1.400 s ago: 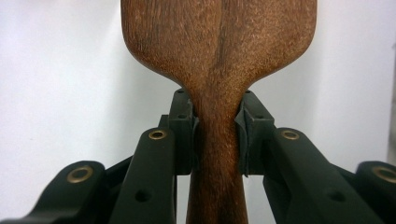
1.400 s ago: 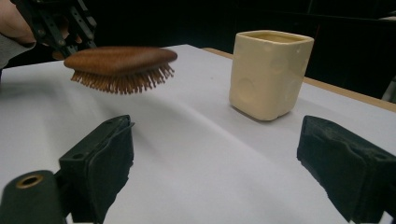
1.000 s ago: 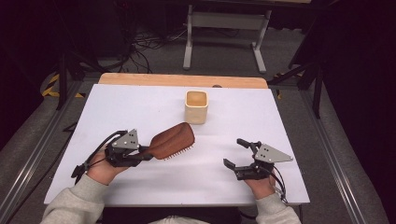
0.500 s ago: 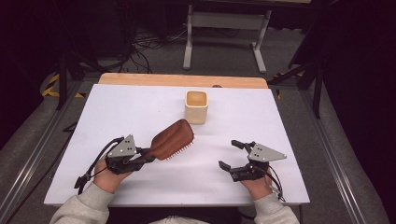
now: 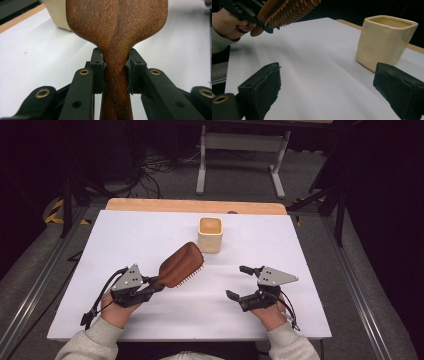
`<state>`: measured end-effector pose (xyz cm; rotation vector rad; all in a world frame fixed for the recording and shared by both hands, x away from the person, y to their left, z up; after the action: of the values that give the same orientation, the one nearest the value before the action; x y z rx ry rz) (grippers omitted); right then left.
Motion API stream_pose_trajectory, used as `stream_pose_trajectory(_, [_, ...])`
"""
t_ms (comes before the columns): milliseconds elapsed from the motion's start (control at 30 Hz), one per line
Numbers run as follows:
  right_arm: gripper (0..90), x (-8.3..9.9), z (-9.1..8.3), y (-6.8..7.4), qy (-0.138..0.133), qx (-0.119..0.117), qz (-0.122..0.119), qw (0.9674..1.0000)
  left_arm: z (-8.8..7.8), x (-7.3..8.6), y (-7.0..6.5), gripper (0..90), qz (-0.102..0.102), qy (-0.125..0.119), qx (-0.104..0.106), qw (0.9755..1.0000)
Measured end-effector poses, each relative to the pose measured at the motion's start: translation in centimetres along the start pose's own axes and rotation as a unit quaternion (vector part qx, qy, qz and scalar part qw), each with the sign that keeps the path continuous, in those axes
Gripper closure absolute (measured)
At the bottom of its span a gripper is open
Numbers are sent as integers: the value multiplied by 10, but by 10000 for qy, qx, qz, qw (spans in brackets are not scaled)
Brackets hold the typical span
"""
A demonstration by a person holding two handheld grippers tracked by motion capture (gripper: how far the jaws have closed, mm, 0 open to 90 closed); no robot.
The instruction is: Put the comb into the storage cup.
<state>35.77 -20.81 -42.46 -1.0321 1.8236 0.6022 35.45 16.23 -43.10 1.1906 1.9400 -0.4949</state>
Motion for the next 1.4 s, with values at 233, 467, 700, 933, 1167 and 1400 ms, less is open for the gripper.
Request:
stream_pose_trajectory(233, [37, -28, 16, 3, 142, -215, -75, 9996, -1, 0, -2, 723, 66, 36, -78, 9999])
stream_pose_trajectory(467, [17, -55, 38, 6, 333, -594, 54, 9977, 0, 1, -3, 722, 114, 70, -144, 9998])
stream_pose_trajectory(700, [11, -73, 60, 13, 547, -825, 40, 9951, 0, 1, -3, 722, 106, 73, -205, 9997])
stream_pose_trajectory(933, [7, -82, 78, 19, 673, -993, 163, 9926, 1, 2, -4, 722, 103, 106, -238, 9996])
stream_pose_trajectory(1167, [9, -87, 93, 24, 750, -1161, 299, 9899, 2, 2, -5, 721, 121, 113, -287, 9995])
stream_pose_trajectory(1400, [77, -95, 96, 24, 763, -1117, 520, 9894, 3, 4, -4, 721, 60, 78, -313, 9995])
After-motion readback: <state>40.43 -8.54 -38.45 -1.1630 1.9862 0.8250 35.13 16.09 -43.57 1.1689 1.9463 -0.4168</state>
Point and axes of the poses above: each handheld gripper's, and its own axes: z roughly forward along the jaws, x roughly out of its underside, y roughly to its left, the point moved 2 cm from there along z, roughly forward along the jaws, and after that the axes turned 8 degrees about y, right-handed, at the moved point
